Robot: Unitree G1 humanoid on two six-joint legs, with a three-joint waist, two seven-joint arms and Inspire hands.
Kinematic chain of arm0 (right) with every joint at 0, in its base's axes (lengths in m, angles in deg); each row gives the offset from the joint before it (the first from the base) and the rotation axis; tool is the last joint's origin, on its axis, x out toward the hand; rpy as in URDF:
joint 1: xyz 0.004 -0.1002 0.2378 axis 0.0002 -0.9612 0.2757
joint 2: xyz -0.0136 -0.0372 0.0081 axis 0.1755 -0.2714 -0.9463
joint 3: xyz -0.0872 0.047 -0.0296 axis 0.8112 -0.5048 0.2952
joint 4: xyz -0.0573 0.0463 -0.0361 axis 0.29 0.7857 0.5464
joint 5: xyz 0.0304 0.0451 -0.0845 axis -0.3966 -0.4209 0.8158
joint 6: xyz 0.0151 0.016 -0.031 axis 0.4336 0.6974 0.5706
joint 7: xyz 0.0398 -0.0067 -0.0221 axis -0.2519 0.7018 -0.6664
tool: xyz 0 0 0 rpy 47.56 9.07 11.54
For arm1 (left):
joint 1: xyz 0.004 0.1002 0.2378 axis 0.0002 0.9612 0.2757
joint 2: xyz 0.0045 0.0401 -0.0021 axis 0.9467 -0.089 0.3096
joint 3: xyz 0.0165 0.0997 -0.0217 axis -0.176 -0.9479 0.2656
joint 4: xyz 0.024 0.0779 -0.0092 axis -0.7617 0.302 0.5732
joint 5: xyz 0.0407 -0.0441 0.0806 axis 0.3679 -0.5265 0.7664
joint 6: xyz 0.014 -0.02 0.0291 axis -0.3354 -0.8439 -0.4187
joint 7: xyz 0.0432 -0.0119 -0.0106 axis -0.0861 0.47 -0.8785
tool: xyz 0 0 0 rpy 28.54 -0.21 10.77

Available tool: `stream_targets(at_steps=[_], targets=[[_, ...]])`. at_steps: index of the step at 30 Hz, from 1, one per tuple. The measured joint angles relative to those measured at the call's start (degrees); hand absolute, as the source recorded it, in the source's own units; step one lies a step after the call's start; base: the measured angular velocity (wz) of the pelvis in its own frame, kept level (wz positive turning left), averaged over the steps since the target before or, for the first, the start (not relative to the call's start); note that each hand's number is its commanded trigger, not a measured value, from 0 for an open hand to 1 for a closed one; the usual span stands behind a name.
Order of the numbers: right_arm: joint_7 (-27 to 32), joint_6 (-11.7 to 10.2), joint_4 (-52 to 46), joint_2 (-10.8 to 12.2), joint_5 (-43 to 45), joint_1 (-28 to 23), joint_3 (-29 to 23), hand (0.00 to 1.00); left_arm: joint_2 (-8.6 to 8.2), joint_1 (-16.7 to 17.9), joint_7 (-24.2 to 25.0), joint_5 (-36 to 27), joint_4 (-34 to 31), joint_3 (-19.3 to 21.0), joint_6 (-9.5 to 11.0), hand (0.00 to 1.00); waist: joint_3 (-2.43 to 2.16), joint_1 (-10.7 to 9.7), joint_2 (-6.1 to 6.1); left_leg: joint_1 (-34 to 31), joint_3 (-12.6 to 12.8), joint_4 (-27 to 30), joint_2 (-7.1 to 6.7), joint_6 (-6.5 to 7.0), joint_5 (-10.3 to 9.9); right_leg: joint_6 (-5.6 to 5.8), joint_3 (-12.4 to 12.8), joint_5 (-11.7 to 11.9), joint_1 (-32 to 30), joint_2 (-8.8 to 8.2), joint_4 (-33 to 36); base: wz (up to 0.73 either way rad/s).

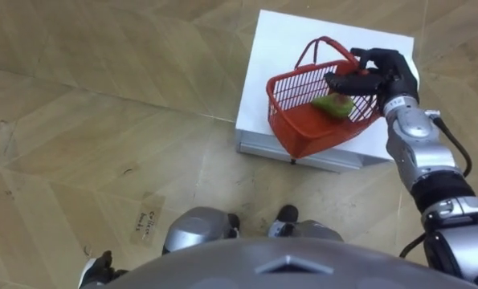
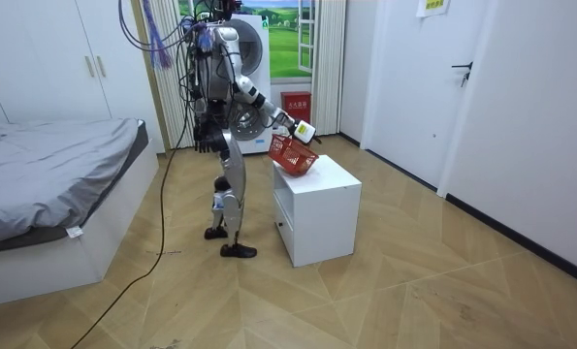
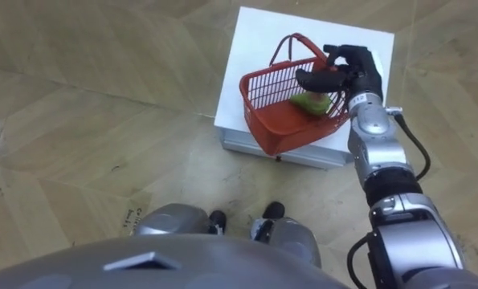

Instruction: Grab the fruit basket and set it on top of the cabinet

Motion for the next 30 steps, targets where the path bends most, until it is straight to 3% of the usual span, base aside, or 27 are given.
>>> stream_targets(at_steps=[9, 15, 24, 30], targets=[[1.0, 0.0, -0.5, 0.1, -0.4, 0.2, -0.3, 0.00, -0.26, 0.1, 0.0, 0.1, -0.1, 0.0, -0.7, 0.00, -0.12, -0.3, -0.27, 0.1, -0.3, 0.2, -0.05, 0.00, 0.0, -0.04, -0.4, -0.1, -0.3, -0.47, 0.7, 0.01], [1.0, 0.0, -0.5, 0.0, -0.4, 0.1, -0.3, 0.00, -0.26, 0.2, 0.0, 0.1, -0.4, 0.1, -0.7, 0.00, -0.52, -0.4, -0.89, 0.2, -0.2, 0.4, -0.12, 0.00, 0.0, -0.10, -0.8, -0.3, -0.2, -0.64, 0.8, 0.00], [0.8, 0.0, -1.6, 0.0, -0.2, -0.3, -1.1, 0.00, -0.33, 2.9, 0.0, 0.6, -1.6, 0.2, -0.2, 0.00, -0.50, -1.7, -0.84, 0.5, 0.0, 0.1, -0.11, -0.20, 0.2, -0.27, -0.9, -0.3, 0.2, -0.65, 0.8, 0.00], [0.9, 0.0, -2.5, -0.1, 0.2, -0.3, -2.2, 0.00, -1.39, 3.4, 0.0, 0.5, -1.9, 0.1, 0.1, 0.00, -0.43, -2.6, -0.75, 0.7, 0.0, -0.4, -0.07, -0.25, 0.2, -0.33, -0.8, -0.3, 0.2, -0.55, 0.7, 0.00]])
